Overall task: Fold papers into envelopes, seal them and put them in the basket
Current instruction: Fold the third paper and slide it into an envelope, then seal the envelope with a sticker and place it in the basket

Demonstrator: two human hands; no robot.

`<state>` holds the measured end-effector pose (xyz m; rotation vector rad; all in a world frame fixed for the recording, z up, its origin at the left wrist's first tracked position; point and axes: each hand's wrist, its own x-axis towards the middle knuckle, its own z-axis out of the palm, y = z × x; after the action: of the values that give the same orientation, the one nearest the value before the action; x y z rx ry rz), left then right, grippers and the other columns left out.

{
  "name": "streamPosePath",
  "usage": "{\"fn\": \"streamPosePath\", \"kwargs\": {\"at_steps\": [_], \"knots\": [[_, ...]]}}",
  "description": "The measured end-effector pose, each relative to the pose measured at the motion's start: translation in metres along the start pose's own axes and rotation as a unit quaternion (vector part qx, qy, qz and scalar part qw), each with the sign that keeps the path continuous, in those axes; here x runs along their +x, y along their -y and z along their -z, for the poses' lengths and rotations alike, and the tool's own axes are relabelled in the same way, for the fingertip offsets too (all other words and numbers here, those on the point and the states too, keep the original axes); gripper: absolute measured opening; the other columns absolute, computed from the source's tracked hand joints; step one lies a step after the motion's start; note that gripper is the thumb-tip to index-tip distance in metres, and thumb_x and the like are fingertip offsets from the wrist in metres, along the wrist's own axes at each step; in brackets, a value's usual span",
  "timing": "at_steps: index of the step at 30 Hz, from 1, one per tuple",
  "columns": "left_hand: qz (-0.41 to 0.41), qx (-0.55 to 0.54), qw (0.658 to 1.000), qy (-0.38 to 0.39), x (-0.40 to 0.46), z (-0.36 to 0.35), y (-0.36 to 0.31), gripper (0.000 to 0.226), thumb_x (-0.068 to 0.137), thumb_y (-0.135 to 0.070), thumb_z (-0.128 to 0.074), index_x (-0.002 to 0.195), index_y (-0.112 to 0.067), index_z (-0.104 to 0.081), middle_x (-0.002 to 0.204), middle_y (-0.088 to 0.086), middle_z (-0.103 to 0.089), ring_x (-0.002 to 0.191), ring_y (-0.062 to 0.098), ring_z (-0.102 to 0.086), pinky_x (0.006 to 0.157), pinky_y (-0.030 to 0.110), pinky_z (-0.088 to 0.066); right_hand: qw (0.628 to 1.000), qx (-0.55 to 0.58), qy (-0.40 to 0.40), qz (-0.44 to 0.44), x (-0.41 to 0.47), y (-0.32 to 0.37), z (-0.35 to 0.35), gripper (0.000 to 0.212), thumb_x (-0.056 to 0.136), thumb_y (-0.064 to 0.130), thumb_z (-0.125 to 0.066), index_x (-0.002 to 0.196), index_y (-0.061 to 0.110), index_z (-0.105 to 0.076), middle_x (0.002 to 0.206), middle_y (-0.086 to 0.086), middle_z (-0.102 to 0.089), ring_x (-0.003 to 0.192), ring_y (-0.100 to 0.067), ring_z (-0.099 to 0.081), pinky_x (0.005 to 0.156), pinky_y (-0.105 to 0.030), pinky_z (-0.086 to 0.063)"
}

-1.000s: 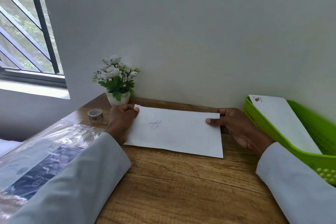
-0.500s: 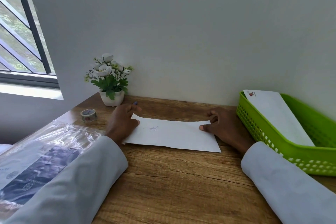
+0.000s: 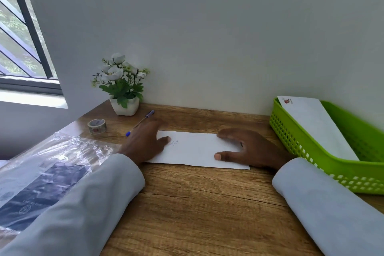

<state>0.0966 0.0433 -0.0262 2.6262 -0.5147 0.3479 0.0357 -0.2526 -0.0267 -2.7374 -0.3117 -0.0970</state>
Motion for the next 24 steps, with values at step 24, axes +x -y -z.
{"fn": "streamPosePath", "kwargs": {"at_steps": [24], "knots": [[-0.054,0.005,0.998,0.038,0.004,0.014,-0.001,0.055,0.095,-0.055,-0.046,0.141,-0.024,-0.046,0.148,-0.002,-0.046,0.135,0.018,-0.042,0.104,0.038,-0.038,0.994,-0.018,-0.020,0.108,0.049,0.068,-0.001,0.080,0.074,0.088,-0.024,0.141,0.047,-0.040,0.146,0.028,-0.034,0.130,-0.001,-0.040,0.112,-0.033,-0.035]]}}
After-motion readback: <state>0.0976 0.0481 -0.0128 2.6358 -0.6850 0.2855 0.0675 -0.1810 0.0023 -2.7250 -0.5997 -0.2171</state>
